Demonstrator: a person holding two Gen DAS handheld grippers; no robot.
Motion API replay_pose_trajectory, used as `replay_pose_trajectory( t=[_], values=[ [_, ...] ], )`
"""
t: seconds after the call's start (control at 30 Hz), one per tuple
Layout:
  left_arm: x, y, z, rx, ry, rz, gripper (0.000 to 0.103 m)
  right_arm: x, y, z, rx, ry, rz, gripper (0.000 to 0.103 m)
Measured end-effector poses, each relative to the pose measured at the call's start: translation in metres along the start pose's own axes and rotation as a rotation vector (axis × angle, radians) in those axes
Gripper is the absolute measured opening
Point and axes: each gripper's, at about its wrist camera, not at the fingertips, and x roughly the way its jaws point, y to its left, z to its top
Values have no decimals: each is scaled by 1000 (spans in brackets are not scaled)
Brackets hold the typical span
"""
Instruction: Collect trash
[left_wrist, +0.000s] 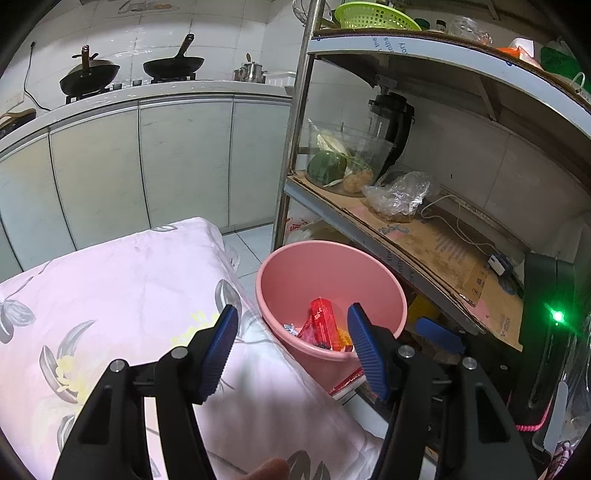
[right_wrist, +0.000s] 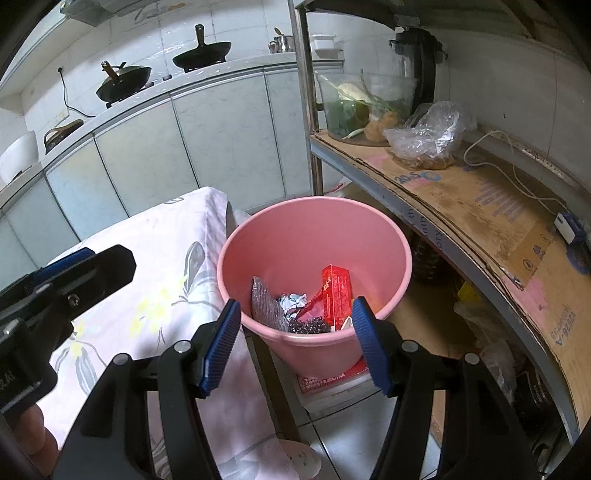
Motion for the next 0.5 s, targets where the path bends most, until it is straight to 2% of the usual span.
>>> replay_pose_trajectory(
  t=[0.5],
  values=[
    [-14,0,-10,-10,-9,-3,61,-9,6,-9,-32,-4,0,63]
  ],
)
